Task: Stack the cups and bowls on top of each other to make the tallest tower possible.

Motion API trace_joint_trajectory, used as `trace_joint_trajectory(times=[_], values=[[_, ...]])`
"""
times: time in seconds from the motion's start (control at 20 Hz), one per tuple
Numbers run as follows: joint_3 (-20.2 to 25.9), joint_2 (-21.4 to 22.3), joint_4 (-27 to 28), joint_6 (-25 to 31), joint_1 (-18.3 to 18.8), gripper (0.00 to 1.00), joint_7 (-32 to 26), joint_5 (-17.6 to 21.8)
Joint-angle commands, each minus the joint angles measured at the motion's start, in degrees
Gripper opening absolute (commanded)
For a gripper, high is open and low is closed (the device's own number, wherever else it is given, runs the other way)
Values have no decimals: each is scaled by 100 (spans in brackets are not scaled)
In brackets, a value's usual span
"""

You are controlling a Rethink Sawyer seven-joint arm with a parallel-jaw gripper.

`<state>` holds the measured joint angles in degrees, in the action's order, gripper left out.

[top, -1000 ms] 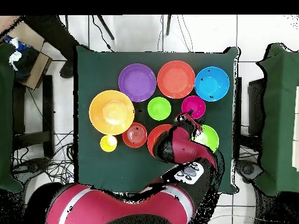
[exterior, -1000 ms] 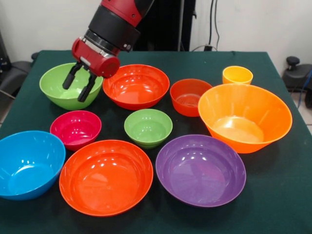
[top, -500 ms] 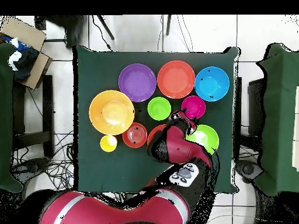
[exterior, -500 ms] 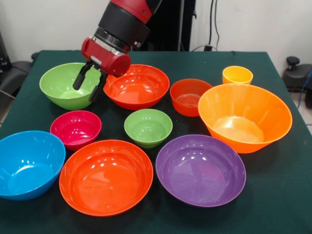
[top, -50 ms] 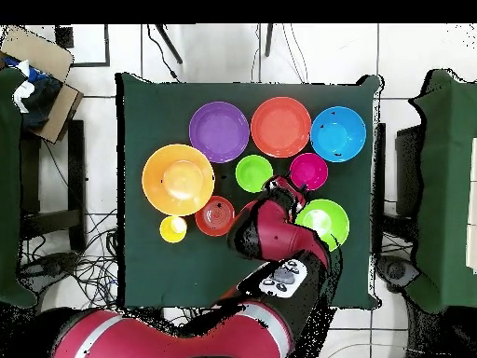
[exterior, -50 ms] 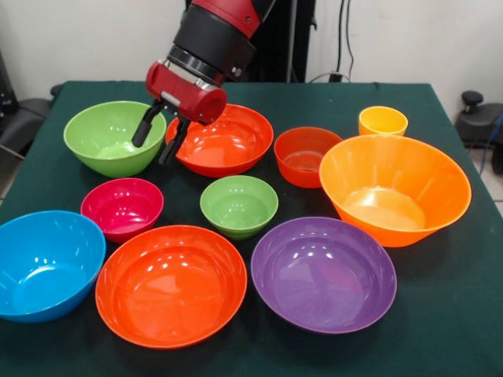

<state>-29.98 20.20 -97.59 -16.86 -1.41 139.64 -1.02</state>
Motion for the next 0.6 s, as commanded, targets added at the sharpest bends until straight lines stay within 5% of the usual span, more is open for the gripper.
trace_joint_trajectory(times=[0.05,0.6], values=[[678,-437,-315,207,-111,100,689,-147],[540,-455,-447,118,-263,100,618,-100]])
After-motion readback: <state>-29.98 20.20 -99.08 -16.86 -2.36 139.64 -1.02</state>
